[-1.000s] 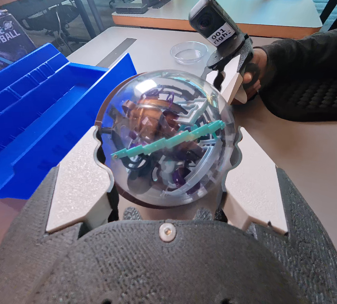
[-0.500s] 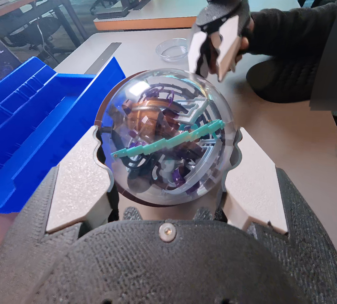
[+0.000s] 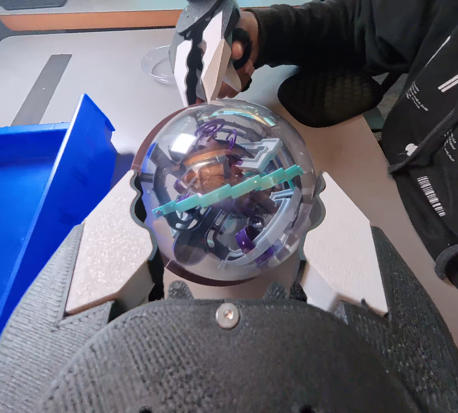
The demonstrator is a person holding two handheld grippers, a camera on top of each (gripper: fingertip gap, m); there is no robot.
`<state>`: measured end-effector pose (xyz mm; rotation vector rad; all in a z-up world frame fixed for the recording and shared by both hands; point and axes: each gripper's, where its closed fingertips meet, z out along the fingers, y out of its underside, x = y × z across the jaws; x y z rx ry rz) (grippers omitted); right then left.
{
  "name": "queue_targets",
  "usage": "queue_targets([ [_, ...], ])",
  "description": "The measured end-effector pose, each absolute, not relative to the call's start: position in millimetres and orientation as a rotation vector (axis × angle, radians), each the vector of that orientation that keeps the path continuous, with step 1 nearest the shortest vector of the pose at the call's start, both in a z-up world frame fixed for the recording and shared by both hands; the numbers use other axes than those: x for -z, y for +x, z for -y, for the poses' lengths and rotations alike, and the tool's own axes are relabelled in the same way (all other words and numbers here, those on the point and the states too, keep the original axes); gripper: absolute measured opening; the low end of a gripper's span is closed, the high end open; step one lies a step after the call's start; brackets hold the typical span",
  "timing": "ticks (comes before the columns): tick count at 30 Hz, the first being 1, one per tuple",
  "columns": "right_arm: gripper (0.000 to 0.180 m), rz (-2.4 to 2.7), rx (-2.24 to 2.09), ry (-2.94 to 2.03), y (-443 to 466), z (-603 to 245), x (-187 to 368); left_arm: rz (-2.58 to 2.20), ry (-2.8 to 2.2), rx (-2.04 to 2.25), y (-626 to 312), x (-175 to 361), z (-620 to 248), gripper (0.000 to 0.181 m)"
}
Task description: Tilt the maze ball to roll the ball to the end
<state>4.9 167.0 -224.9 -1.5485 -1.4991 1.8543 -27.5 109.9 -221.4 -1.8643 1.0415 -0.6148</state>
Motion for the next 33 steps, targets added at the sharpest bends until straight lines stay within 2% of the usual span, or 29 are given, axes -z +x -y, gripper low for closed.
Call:
queue_targets([
  [10, 0.010, 1.438, -2.001, -1.621, 11, -165, 235, -1.033, -1.846, 0.649, -26, 217, -111, 0.132],
  [16, 0.010, 1.294, -2.044, -1.723, 13, -167, 240, -0.786, -1.827, 0.516, -50, 206, -109, 0.126],
  [21, 0.009, 1.252, -2.025, -1.777, 14, -158, 247, -0.653, -1.834, 0.420, -51, 217, -93, 0.132],
  [30, 0.009, 1.337, -1.992, -1.745, 15, -135, 245, -0.795, -1.870, 0.428, -54, 231, -89, 0.136],
  [33, 0.016, 1.437, -1.965, -1.640, 18, -127, 242, -0.869, -1.867, 0.504, -57, 232, -88, 0.136],
])
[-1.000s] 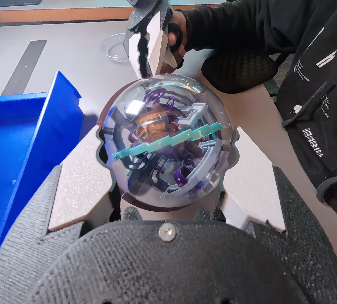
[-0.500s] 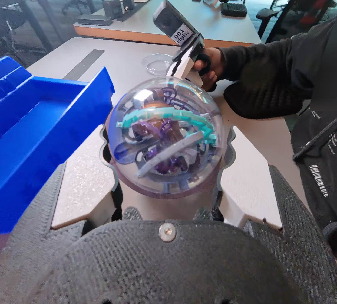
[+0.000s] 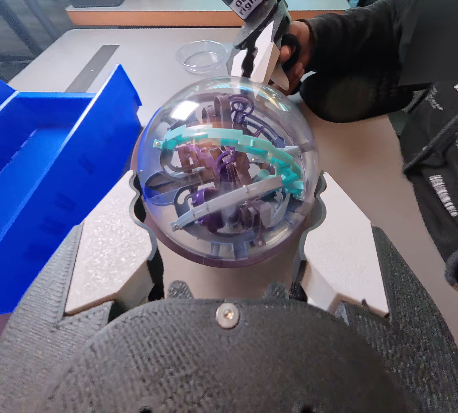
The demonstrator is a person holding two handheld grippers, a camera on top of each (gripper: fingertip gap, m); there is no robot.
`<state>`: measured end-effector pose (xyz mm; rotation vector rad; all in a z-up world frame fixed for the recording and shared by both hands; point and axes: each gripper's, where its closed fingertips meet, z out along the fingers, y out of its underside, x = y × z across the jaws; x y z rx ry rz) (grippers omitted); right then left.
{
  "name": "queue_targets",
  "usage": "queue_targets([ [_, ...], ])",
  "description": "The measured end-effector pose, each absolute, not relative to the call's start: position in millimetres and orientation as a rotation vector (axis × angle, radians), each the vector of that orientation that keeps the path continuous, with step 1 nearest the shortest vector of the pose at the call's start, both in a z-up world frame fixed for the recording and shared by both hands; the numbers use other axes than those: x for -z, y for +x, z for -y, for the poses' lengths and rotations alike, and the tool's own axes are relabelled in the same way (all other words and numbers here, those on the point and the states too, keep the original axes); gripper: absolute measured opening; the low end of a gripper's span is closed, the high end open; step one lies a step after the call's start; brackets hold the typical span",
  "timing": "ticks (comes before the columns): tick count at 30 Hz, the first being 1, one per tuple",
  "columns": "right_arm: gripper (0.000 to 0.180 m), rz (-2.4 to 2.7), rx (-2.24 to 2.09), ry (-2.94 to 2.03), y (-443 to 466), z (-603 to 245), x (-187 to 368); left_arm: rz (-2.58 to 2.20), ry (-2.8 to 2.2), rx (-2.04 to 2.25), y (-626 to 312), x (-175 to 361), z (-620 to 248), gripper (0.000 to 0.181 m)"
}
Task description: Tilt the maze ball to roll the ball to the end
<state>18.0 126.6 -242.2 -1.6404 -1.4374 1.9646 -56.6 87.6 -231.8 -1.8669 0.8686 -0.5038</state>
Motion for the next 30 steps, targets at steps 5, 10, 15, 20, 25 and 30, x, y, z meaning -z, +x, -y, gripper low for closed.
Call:
queue_targets([
  [5, 0.035, 1.491, -1.836, -1.479, 19, -144, 234, -0.920, -1.856, 0.616, -59, 232, -91, 0.136],
  [10, 0.034, 1.426, -1.790, -1.489, 15, -172, 231, -0.962, -1.849, 0.646, -56, 231, -95, 0.136],
  [15, 0.033, 1.425, -1.764, -1.508, 6, -178, 238, -0.985, -1.852, 0.671, -51, 229, -99, 0.136],
  [20, 0.038, 1.469, -1.802, -1.475, 1, -173, 240, -0.996, -1.838, 0.708, -49, 228, -103, 0.136],
  [25, 0.056, 1.589, -1.783, -1.318, 7, -160, 241, -1.000, -1.828, 0.755, -48, 226, -106, 0.134],
  [30, 0.078, 1.723, -1.579, -1.166, 11, -146, 249, -0.979, -1.800, 0.813, -47, 220, -107, 0.129],
])
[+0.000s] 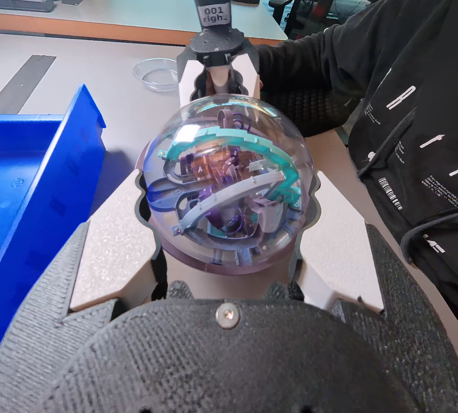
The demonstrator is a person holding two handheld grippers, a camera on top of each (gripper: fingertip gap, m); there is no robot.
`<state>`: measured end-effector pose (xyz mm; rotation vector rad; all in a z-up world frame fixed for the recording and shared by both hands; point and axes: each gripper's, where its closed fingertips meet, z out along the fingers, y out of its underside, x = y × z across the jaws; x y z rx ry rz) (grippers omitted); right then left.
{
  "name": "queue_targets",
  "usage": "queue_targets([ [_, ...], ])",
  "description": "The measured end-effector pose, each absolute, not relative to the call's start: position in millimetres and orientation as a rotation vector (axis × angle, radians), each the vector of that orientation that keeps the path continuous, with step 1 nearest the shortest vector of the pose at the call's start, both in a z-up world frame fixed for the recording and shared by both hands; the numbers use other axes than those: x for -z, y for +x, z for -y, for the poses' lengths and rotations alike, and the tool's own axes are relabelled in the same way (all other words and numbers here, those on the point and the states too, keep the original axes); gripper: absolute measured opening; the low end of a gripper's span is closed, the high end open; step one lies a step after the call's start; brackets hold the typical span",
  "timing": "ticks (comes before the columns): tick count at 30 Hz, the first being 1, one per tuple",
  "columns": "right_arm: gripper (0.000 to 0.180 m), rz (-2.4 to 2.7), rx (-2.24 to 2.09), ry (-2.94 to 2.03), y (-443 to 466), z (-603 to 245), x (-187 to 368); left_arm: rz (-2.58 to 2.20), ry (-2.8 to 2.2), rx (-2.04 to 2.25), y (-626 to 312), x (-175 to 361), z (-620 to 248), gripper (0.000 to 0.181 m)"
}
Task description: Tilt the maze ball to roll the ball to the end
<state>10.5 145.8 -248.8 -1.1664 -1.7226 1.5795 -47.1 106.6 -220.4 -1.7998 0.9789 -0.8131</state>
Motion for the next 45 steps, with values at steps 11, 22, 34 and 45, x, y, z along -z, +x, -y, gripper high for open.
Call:
queue_targets([
  [11, 0.072, 1.687, -1.553, -1.167, 9, -145, 248, -0.898, -1.780, 0.848, -53, 220, -108, 0.128],
  [22, 0.070, 1.652, -1.544, -1.196, 8, -145, 251, -0.780, -1.755, 0.776, -68, 210, -105, 0.112],
  [34, 0.069, 1.597, -1.616, -1.240, 5, -145, 249, -0.853, -1.793, 0.587, -61, 237, -104, 0.136],
  [45, 0.069, 1.672, -1.546, -1.218, 10, -137, 257, -0.832, -1.744, 0.681, -58, 225, -99, 0.130],
])
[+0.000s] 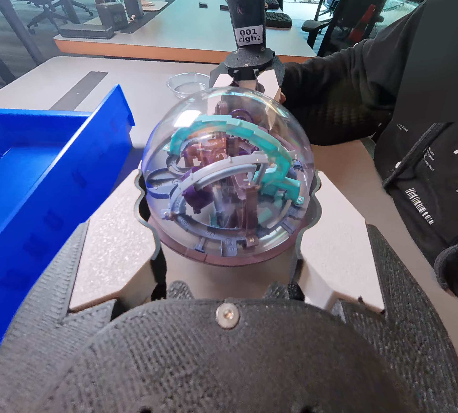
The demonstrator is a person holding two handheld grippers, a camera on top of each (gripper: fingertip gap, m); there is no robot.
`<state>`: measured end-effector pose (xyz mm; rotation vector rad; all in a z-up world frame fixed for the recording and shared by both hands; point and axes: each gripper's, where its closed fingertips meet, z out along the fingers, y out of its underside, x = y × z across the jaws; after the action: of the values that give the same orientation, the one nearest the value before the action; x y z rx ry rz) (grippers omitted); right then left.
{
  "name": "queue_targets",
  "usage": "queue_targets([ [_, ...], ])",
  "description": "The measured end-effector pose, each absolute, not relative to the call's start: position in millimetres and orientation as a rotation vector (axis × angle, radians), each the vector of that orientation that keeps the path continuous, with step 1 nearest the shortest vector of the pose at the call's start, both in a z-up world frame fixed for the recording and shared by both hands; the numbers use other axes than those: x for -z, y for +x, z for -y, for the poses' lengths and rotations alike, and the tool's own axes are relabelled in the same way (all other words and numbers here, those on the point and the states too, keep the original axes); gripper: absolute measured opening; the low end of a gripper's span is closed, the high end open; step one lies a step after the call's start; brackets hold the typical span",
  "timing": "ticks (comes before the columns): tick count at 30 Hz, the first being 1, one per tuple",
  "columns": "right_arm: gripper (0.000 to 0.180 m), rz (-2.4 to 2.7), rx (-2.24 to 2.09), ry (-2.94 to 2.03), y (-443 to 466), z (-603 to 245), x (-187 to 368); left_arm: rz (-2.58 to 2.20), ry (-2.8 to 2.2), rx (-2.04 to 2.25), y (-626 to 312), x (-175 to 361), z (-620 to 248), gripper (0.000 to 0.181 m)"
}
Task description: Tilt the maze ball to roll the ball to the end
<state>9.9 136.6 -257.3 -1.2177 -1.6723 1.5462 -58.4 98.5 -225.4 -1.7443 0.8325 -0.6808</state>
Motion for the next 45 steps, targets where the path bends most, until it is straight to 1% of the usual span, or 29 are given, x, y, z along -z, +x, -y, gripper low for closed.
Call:
queue_targets([
  [15, 0.071, 1.723, -1.505, -1.265, 10, -135, 270, -0.850, -1.778, 0.620, -51, 222, -103, 0.131],
  [25, 0.072, 1.696, -1.522, -1.268, 8, -131, 263, -0.840, -1.734, 0.724, -61, 223, -102, 0.132],
  [41, 0.072, 1.671, -1.542, -1.288, 8, -130, 262, -0.841, -1.733, 0.767, -63, 223, -104, 0.132],
  [45, 0.068, 1.693, -1.531, -1.281, 8, -127, 264, -0.833, -1.744, 0.842, -66, 223, -104, 0.131],
])
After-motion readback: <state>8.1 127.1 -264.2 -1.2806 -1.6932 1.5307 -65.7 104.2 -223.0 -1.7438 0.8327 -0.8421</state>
